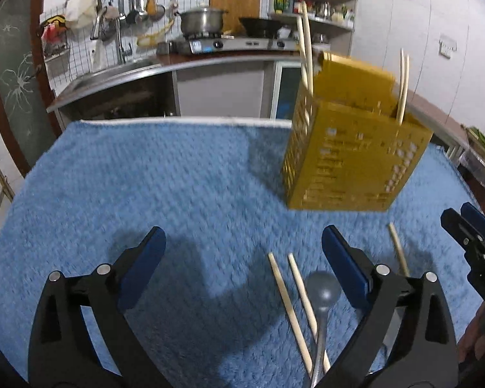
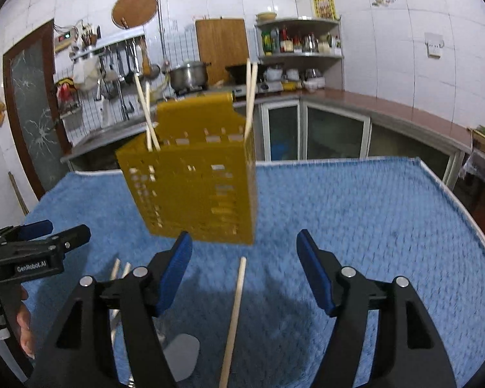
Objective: Organize utensils
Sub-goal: 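Move both tools back down toward the loose chopsticks on the towel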
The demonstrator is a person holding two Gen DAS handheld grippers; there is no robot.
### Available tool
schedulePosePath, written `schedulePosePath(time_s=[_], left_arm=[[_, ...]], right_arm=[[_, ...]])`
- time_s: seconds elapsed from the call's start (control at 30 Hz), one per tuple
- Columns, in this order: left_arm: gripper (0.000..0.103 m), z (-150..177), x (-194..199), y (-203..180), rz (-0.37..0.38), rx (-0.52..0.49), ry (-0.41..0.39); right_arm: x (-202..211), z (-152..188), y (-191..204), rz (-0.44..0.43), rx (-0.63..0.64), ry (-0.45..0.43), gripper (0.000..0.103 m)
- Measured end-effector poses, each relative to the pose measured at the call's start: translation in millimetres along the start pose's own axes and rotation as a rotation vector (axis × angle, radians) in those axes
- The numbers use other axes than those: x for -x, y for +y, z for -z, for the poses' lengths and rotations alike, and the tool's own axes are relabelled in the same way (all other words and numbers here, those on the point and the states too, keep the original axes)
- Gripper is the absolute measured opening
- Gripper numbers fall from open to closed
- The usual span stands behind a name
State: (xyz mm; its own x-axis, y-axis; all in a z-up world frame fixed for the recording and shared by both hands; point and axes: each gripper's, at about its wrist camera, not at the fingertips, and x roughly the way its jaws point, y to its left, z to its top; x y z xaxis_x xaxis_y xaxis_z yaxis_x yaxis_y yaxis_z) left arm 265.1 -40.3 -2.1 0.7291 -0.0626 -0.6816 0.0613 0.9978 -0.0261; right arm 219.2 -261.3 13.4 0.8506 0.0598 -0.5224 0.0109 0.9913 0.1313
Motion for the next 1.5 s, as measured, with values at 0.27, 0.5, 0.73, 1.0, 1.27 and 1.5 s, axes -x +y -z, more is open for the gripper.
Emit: schedulePosePath(time_s=[0.27,0.5,0.73,1.0,1.27,1.5], left_arm=[[0.094,16,-26,-10,-0.007,-0.03,0.056],[0.094,20,-33,-7,0.008,-0.022,0.087],[0.094,23,-36,-5,0.006,-0.016,0.101],[0.082,24,-36,-6,0.007,-0.024,0.115],[0.049,25,-37,-15,0.044,-0.049,0.154],[0.028,26,-46,-26,0.078,-0.059,0.203]], right_arm=[[-33,25,-4,0.016,-0.016,0.103,0.066],[-45,29,-3,0.018,-0.015,0.162,0.066],[-54,31,-13,0.032,-0.063,0.208,0.066],[-60,33,-9,0.043,-0.05,0.24,0.066],[-64,34,-7,0.041,-0.038,0.264,0.055],[-77,33,1,0.045,-0.018,0.304,0.049]])
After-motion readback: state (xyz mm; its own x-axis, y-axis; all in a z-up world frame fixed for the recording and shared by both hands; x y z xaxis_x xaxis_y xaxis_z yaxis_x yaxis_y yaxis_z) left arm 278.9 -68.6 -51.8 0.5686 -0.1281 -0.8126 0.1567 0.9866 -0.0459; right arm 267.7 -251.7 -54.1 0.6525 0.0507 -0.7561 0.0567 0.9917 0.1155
